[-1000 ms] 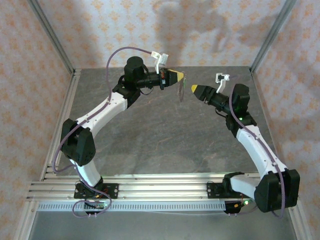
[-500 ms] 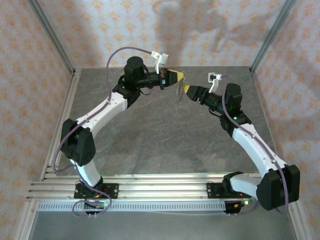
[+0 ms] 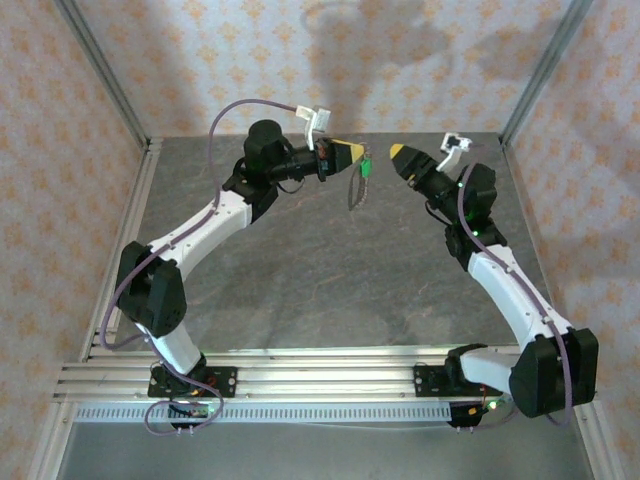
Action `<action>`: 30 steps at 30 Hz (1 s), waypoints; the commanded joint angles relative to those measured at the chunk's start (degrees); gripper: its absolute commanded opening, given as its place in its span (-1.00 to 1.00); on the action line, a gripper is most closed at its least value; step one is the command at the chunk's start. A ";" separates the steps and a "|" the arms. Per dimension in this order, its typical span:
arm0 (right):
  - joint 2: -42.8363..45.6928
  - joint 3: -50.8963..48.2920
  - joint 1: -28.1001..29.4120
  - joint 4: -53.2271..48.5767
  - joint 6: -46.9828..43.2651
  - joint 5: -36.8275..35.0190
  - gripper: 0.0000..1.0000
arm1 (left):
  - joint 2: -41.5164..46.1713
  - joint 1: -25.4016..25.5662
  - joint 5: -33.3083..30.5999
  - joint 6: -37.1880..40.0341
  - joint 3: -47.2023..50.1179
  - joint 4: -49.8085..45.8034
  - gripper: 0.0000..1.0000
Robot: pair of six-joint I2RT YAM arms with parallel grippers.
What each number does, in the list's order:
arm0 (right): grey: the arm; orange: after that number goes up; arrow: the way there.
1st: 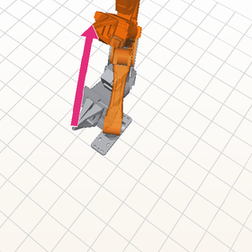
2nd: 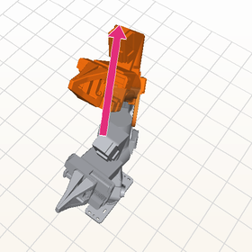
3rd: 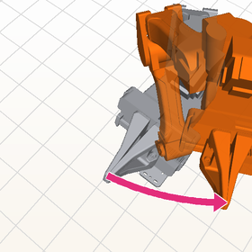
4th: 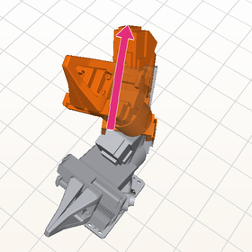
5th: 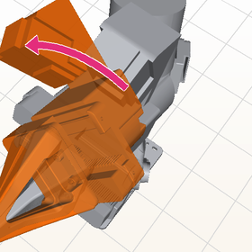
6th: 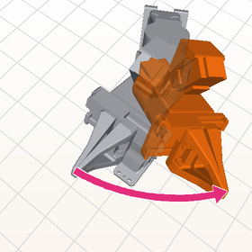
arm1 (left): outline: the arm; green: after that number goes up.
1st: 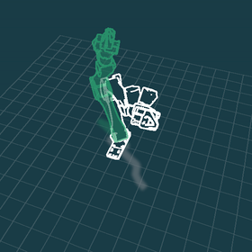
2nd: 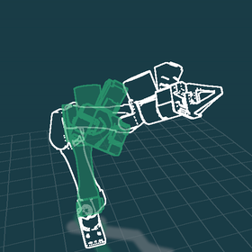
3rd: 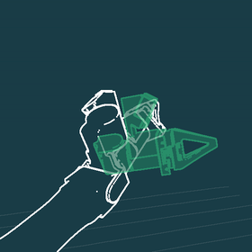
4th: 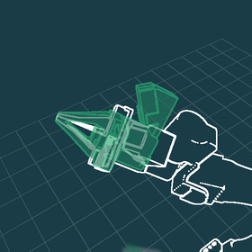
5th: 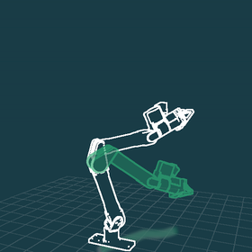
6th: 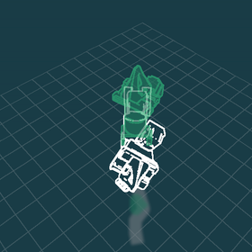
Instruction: Put the keys on the keyring
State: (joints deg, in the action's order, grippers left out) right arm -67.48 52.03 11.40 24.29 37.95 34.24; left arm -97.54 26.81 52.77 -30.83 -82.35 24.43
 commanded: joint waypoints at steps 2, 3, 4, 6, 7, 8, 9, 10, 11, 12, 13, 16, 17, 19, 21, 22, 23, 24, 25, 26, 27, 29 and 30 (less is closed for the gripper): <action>-2.67 -0.34 -0.41 13.48 11.33 -1.41 0.06 | 2.02 0.51 -4.36 -4.63 2.28 11.41 -1.00; -3.57 -0.06 -0.41 14.73 12.49 -0.92 0.05 | 2.15 0.76 -5.29 -4.43 2.89 12.30 -1.00; -4.38 0.21 -0.41 16.06 13.56 -0.40 0.05 | 2.32 0.93 -6.01 -4.21 3.50 13.13 -1.00; -6.25 0.48 -0.27 19.49 16.08 0.82 0.00 | 2.69 1.51 -8.22 -4.16 5.78 18.05 -1.00; -6.95 0.56 -0.10 21.14 17.23 1.35 -0.03 | 2.94 1.74 -9.19 -4.16 6.59 20.38 -1.00; -7.66 0.46 0.29 22.53 18.28 1.76 -0.06 | 3.12 1.86 -10.16 -4.15 7.37 22.00 -1.00; -8.12 0.33 0.73 23.52 18.85 1.97 -0.08 | 3.14 2.06 -10.80 -4.15 7.63 22.76 -1.00; -8.32 0.18 1.19 24.09 18.91 2.05 -0.09 | 3.01 2.22 -10.94 -4.15 7.57 22.98 -1.00; -8.43 0.10 1.80 24.13 18.83 1.91 -0.12 | 2.95 2.32 -11.01 -4.20 7.47 23.20 -1.00; -8.61 -0.06 2.60 24.16 18.67 1.64 -0.15 | 2.87 2.45 -11.26 -4.24 7.34 23.49 -1.00; -8.74 -0.17 3.25 24.10 18.49 1.53 -0.16 | 2.78 2.63 -11.58 -4.31 7.31 23.86 -1.00; -9.37 -0.99 5.14 24.22 18.12 1.05 -0.32 | 2.45 2.81 -12.34 -5.09 7.35 25.43 -1.00; -9.51 -1.47 5.64 24.31 18.12 0.86 -0.39 | 2.35 2.83 -12.50 -5.33 7.38 25.95 -1.00; -9.68 -2.38 6.45 24.75 18.05 1.00 -0.54 | 2.08 2.83 -12.80 -5.64 7.14 26.29 -1.00; -9.69 -3.05 7.26 24.69 17.69 1.50 -0.61 | 1.86 2.83 -12.62 -5.73 6.69 26.03 -1.00; -9.73 -3.28 7.66 24.46 17.45 1.81 -0.62 | 1.73 2.94 -12.48 -5.88 6.47 25.98 -1.00; -9.68 -3.44 7.98 24.04 17.10 2.18 -0.63 | 1.52 2.90 -12.28 -5.99 6.25 25.94 -1.00; -9.47 -3.50 8.32 23.33 16.62 2.61 -0.64 | 1.39 2.90 -12.04 -6.01 6.07 25.89 -1.00; -9.27 -3.60 8.58 22.45 16.03 2.87 -0.64 | 1.32 2.98 -11.99 -6.08 5.99 25.78 -1.00; -9.14 -3.60 8.80 21.38 15.42 3.21 -0.64 | 1.23 3.00 -11.87 -6.03 5.81 25.68 -1.00; -8.86 -3.60 8.87 20.50 14.87 3.65 -0.64 | 1.10 2.99 -11.60 -6.04 5.71 25.61 -1.00; -8.06 -3.62 8.86 18.77 13.48 4.36 -0.64 | 1.12 2.99 -11.00 -6.00 5.52 25.41 -1.00; -6.99 -3.59 8.75 16.74 11.94 3.80 -0.64 | 1.19 2.99 -10.75 -5.84 5.38 25.26 -1.00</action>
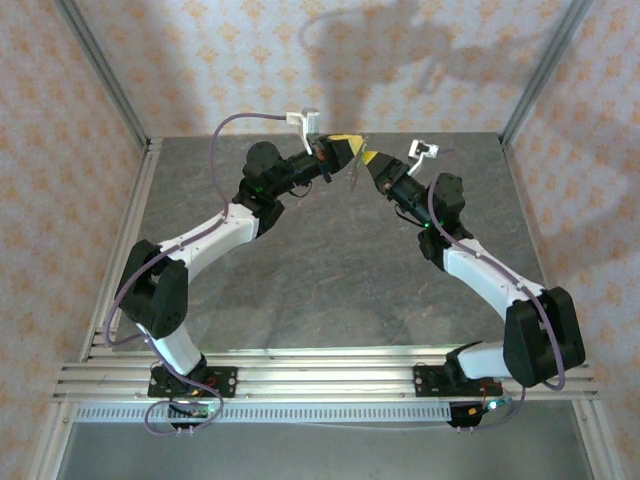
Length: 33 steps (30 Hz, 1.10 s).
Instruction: Put the keys on the keyring
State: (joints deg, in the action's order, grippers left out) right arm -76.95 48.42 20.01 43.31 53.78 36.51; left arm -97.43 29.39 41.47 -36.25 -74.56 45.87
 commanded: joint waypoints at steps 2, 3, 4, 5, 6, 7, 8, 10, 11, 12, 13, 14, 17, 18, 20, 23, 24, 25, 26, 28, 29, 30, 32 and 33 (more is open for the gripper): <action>4.86 0.12 -0.35 -5.45 -6.40 -0.30 -0.63 | 1.19 0.41 0.90 -0.23 -2.42 3.62 -1.00; 5.87 0.47 -0.98 -6.38 -7.05 -0.83 -0.63 | 1.19 0.43 1.15 -0.14 -2.47 3.54 -1.00; 6.62 0.69 -1.75 -6.86 -7.05 -1.36 -0.63 | 1.18 0.42 1.37 -0.14 -2.59 3.32 -1.00; 7.34 0.99 -2.74 -6.64 -6.88 -1.66 -0.63 | 1.14 0.41 1.65 -0.14 -2.69 3.18 -1.00; 7.75 1.27 -3.61 -6.34 -6.40 -1.84 -0.61 | 1.18 0.41 1.84 -0.14 -2.69 3.18 -1.00; 7.86 1.76 -4.32 -5.89 -5.88 -1.88 -0.58 | 1.23 0.41 2.02 -0.14 -2.69 3.18 -1.00; 7.71 2.53 -5.01 -5.49 -5.34 -1.67 -0.50 | 1.27 0.42 2.27 -0.29 -2.78 3.18 -1.00; 6.85 3.96 -5.74 -3.89 -4.10 -1.41 -0.33 | 1.18 0.41 2.62 -0.55 -2.94 3.09 -1.00; 6.05 4.70 -5.85 -2.14 -3.11 -0.94 -0.25 | 1.08 0.49 2.78 -0.87 -3.08 3.18 -1.00; 5.13 5.45 -5.90 -0.72 -2.42 -0.28 -0.22 | 1.03 0.49 2.90 -1.13 -3.21 3.11 -1.00; 4.00 6.22 -5.95 1.12 -1.30 0.40 -0.18 | 1.01 0.49 3.06 -1.43 -3.38 3.03 -1.00; 2.77 6.84 -5.88 3.49 -0.10 1.15 -0.16 | 0.92 0.50 3.22 -1.90 -3.63 2.93 -1.00; -0.84 8.98 -5.93 10.49 3.88 3.37 -0.13 | 0.57 0.50 3.50 -3.41 -4.19 3.21 -1.00; -1.92 9.53 -5.79 12.17 4.97 3.93 -0.12 | 0.49 0.50 3.42 -3.82 -4.19 3.62 -1.00; -3.96 10.49 -5.55 16.53 7.36 4.83 -0.12 | 0.26 0.50 3.09 -4.80 -4.10 4.76 -1.00; -5.35 11.40 -4.70 18.99 8.09 5.05 -0.13 | -0.34 0.52 2.74 -6.51 -4.10 6.70 -1.00; -5.45 11.58 -4.34 19.16 7.97 5.02 -0.14 | -0.47 0.52 2.65 -6.92 -4.18 7.14 -1.00; -5.64 11.77 -3.77 19.39 7.68 5.00 -0.14 | -0.66 0.55 2.52 -7.23 -4.26 7.56 -1.00; -5.79 11.91 -3.33 19.53 7.44 4.99 -0.16 | -0.81 0.62 2.31 -7.47 -4.19 7.73 -1.00; -6.01 11.88 -2.70 19.78 7.00 5.05 -0.16 | -0.92 0.59 1.99 -7.69 -4.19 8.21 -1.00; -6.08 11.79 -2.37 20.02 6.87 4.94 -0.16 | -1.05 0.61 1.90 -7.83 -4.19 8.43 -1.00; -6.13 11.70 -2.14 20.36 6.87 4.90 -0.16 | -1.10 0.59 1.79 -7.95 -4.20 8.58 -1.00; -6.31 11.27 -1.99 21.10 6.87 4.97 -0.17 | -1.18 0.65 1.60 -8.22 -4.19 8.85 -1.00; -6.36 11.22 -1.91 21.16 6.87 4.89 -0.18 | -1.23 0.59 1.54 -8.29 -4.19 9.12 -1.00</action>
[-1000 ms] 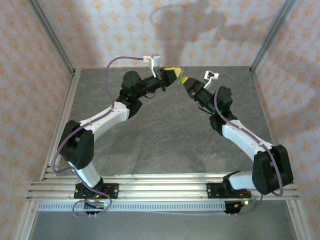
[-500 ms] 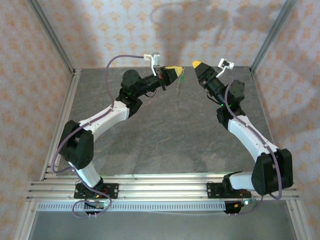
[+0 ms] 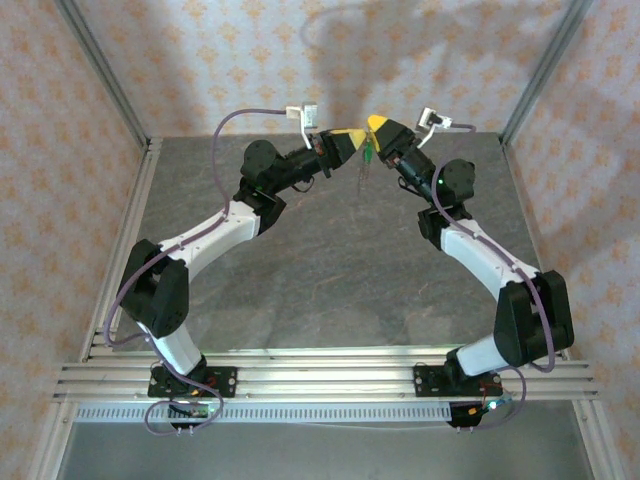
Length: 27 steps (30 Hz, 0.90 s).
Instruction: Put the keys on the keyring
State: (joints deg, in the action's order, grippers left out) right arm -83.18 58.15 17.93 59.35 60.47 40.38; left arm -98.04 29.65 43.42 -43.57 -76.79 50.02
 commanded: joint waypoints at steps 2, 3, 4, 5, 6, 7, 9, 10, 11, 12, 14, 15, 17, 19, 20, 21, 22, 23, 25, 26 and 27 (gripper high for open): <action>-0.21 1.27 0.34 5.13 0.18 1.04 -0.20 | -0.75 0.34 -0.51 -1.25 -2.00 5.14 -1.00; -0.28 1.19 0.46 5.25 0.18 1.09 -0.22 | -0.83 0.36 -0.57 -1.24 -1.96 5.15 -1.00; -0.24 1.13 0.45 5.25 0.18 1.11 -0.23 | -0.84 0.32 -0.63 -1.25 -1.96 5.16 -1.00; -0.23 1.01 0.53 5.25 0.11 1.17 -0.24 | -0.92 0.33 -0.66 -1.29 -1.96 5.11 -1.00; -0.22 0.92 0.53 5.32 0.09 1.18 -0.25 | -0.93 0.34 -0.70 -1.33 -1.97 5.11 -1.00; -0.15 0.83 0.62 5.27 0.02 1.35 -0.26 | -0.96 0.32 -0.79 -1.34 -1.96 5.15 -1.00; -0.19 0.74 0.79 5.25 -0.08 1.79 -0.26 | -1.02 0.37 -0.79 -1.38 -1.97 5.15 -1.00; -0.14 0.74 0.79 5.06 -0.24 2.03 -0.26 | -1.01 0.37 -0.79 -1.43 -2.02 5.10 -1.00; -0.06 0.80 0.92 4.80 -0.50 2.43 -0.27 | -1.06 0.32 -0.79 -1.52 -2.04 5.13 -1.00; 0.03 0.61 0.97 4.49 -0.73 2.62 -0.28 | -1.10 0.33 -0.79 -1.52 -2.09 5.11 -1.00; 0.44 0.17 1.00 3.94 -1.35 2.91 -0.32 | -1.10 0.40 -0.79 -1.52 -2.13 5.17 -1.00; 0.65 -0.03 1.01 3.64 -1.63 3.03 -0.34 | -1.10 0.32 -0.79 -1.52 -2.13 5.09 -1.00; 1.27 -0.68 1.05 2.74 -2.47 3.32 -0.38 | -1.10 0.33 -0.79 -1.47 -2.18 5.09 -1.00; 1.97 -1.30 1.05 2.11 -3.12 3.35 -0.43 | -1.04 0.34 -0.79 -1.52 -2.22 5.09 -1.00; 2.16 -1.51 1.00 1.79 -3.37 3.34 -0.45 | -1.06 0.32 -0.79 -1.52 -2.30 5.03 -1.00; 2.43 -1.80 1.04 1.49 -3.64 3.36 -0.47 | -1.10 0.33 -0.79 -1.52 -2.31 4.98 -1.00; 2.65 -2.02 0.97 1.30 -3.93 3.38 -0.49 | -1.10 0.38 -0.79 -1.47 -2.35 4.93 -1.00; 2.82 -2.23 1.01 1.20 -4.10 3.30 -0.51 | -1.07 0.32 -0.80 -1.52 -2.39 4.89 -1.00; 3.22 -2.58 1.03 0.68 -4.56 3.31 -0.55 | -1.01 0.34 -0.79 -1.43 -2.40 4.77 -1.00; 3.29 -2.67 1.05 0.59 -4.70 3.30 -0.59 | -1.01 0.37 -0.79 -1.35 -2.40 4.67 -1.00; 3.45 -2.70 1.02 0.44 -4.87 3.34 -0.65 | -1.01 0.34 -0.79 -1.34 -2.55 4.69 -1.00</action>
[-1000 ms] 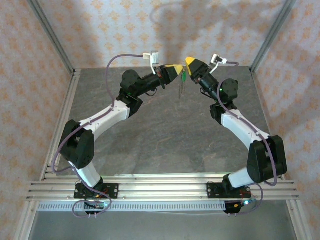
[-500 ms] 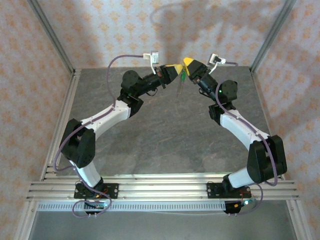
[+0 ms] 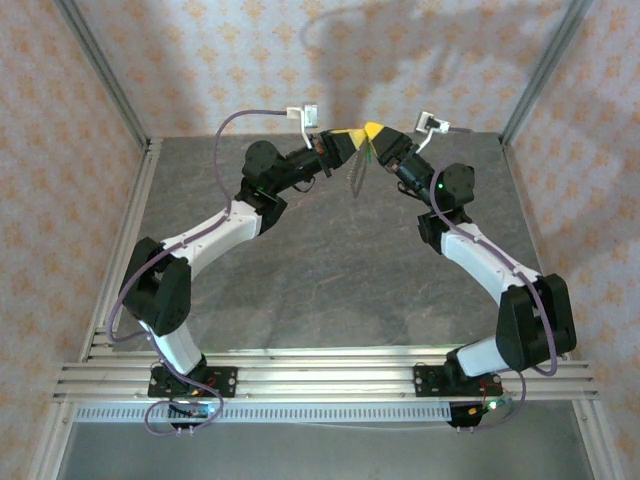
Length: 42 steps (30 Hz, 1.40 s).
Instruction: Put the keys on the keyring
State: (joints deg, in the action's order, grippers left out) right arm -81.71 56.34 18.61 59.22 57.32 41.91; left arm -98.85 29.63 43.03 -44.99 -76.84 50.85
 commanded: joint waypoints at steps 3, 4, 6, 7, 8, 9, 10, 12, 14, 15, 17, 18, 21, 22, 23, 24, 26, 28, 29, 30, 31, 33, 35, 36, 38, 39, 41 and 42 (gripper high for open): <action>2.20 -0.90 0.21 -0.07 -2.32 1.85 -0.79 | -0.20 0.36 -0.33 0.20 -2.44 3.59 -1.00; 2.38 -0.83 0.21 -0.47 -2.55 1.84 -0.84 | -0.12 0.37 -0.31 0.17 -2.44 3.63 -1.00; 2.68 -0.92 -0.01 -1.13 -3.13 1.81 -0.94 | -0.07 0.43 -0.31 0.26 -2.35 3.35 -1.00; 2.85 -0.73 -0.19 -1.58 -3.47 1.92 -1.00 | -0.03 0.38 -0.31 0.31 -2.41 3.22 -1.00; 3.11 -0.60 -0.37 -2.00 -3.74 2.00 -1.00 | -0.03 0.39 -0.27 0.34 -2.44 3.07 -1.00; 3.32 -0.45 -0.61 -2.49 -4.08 2.25 -1.00 | 0.01 0.35 -0.15 0.42 -2.44 2.85 -1.00; 3.61 -0.19 -0.98 -3.14 -4.44 2.56 -1.00 | 0.21 0.37 -0.22 0.64 -2.55 1.97 -1.00; 4.16 0.60 -1.78 -4.85 -5.25 3.45 -1.00 | 1.11 0.27 -0.84 2.41 -2.63 -1.60 -1.00; 4.97 1.66 -2.46 -8.23 -7.05 4.60 -1.00 | 2.53 0.04 -1.89 4.61 -2.06 -4.38 -0.85; 5.48 2.34 -2.75 -10.43 -8.64 5.43 -1.00 | 3.19 -0.24 -2.43 5.35 -1.71 -5.50 -0.73; 6.51 4.27 -3.16 -16.85 -12.65 7.10 -1.00 | 4.57 -1.04 -3.03 6.09 -1.23 -7.12 -0.53; 6.96 5.21 -3.23 -20.54 -15.13 7.96 -1.00 | 5.16 -1.44 -3.17 6.36 -1.19 -8.06 -0.46; 7.49 9.01 -3.30 -30.70 -22.30 10.60 -1.00 | 6.39 -2.49 -3.13 7.24 -1.22 -10.99 -0.26; 7.59 10.21 -3.34 -33.90 -24.69 11.35 -1.00 | 6.66 -2.88 -2.96 7.46 -1.29 -11.95 -0.21; 7.67 11.17 -3.36 -36.51 -26.73 11.88 -1.00 | 6.89 -3.14 -2.74 7.76 -1.38 -12.88 -0.19; 7.68 12.11 -3.39 -39.21 -28.67 12.33 -1.00 | 7.08 -3.46 -2.38 8.13 -1.47 -13.59 -0.17; 7.54 13.76 -3.32 -42.95 -31.56 13.40 -1.00 | 7.23 -3.86 -1.75 9.00 -1.69 -15.17 -0.15; 7.10 15.62 -3.36 -47.21 -34.51 14.72 -1.00 | 7.26 -4.03 -0.63 10.10 -2.12 -16.78 -0.14; 6.94 16.41 -3.35 -48.81 -35.57 15.21 -1.00 | 7.17 -4.05 0.15 10.63 -2.46 -17.61 -0.14; 6.77 17.29 -3.40 -50.55 -36.92 16.13 -1.00 | 6.96 -4.05 1.27 11.11 -2.99 -18.65 -0.13; 6.66 18.00 -3.37 -52.20 -37.95 16.61 -1.00 | 6.69 -4.03 2.41 11.49 -3.50 -19.54 -0.12; 6.65 18.45 -3.35 -52.95 -38.55 16.88 -1.00 | 6.16 -3.97 4.46 11.75 -4.34 -20.63 -0.11; 6.61 18.41 -3.40 -53.07 -38.58 16.68 -1.00 | 5.60 -3.83 6.15 11.72 -4.85 -21.13 -0.09; 6.59 18.33 -3.37 -52.99 -38.44 16.50 -1.00 | 5.37 -3.79 6.72 11.62 -4.82 -21.13 -0.09; 6.52 17.86 -3.33 -51.89 -37.75 16.31 -1.00 | 5.11 -3.42 7.52 11.51 -4.77 -20.97 -0.07; 6.50 17.61 -3.38 -51.16 -37.25 16.29 -1.00 | 4.95 -3.20 7.76 11.49 -4.79 -20.95 -0.07; 6.56 16.91 -3.38 -49.92 -36.47 15.94 -1.00 | 4.76 -2.83 8.13 11.51 -4.81 -20.96 -0.07; 6.59 16.54 -3.32 -49.38 -36.11 15.54 -1.00 | 4.73 -2.66 8.16 11.51 -4.75 -21.01 -0.07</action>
State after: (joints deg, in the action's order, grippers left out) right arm -75.83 72.75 15.33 6.68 21.17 56.90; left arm -93.21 26.17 48.49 -34.41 -79.90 29.95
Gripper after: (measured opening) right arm 0.043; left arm 0.466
